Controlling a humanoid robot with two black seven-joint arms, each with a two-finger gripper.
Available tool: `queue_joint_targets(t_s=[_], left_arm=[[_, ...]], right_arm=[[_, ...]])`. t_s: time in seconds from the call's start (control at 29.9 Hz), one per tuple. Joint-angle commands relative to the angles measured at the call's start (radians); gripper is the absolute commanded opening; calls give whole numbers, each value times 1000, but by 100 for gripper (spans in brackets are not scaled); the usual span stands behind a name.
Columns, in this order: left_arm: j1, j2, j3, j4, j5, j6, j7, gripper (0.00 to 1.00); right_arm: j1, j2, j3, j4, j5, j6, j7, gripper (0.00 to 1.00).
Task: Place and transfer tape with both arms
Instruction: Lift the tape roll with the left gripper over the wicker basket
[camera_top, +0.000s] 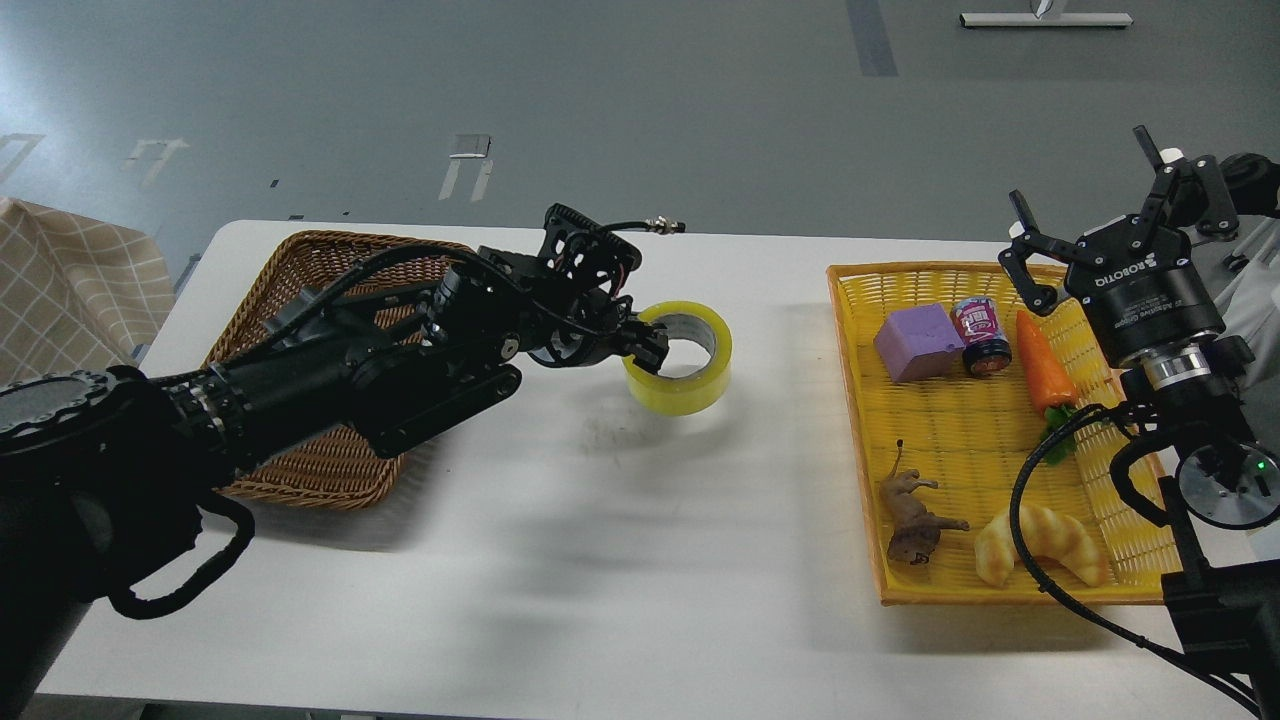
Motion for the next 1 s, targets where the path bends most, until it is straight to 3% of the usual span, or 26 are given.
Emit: queue_joint_targets(t_s=[0.0, 0.53, 0.97], left_arm=[[-46, 40, 0, 2, -23, 0, -5, 0], [-104, 302, 0, 2, -86, 0, -13, 0], [-31, 442, 3, 14, -88, 0, -27, 0]], right_arm=[[0, 2, 0, 2, 0, 0, 0, 100], [14, 17, -2, 2, 2, 0, 0, 100], [15, 32, -5, 0, 2, 0, 0, 100]])
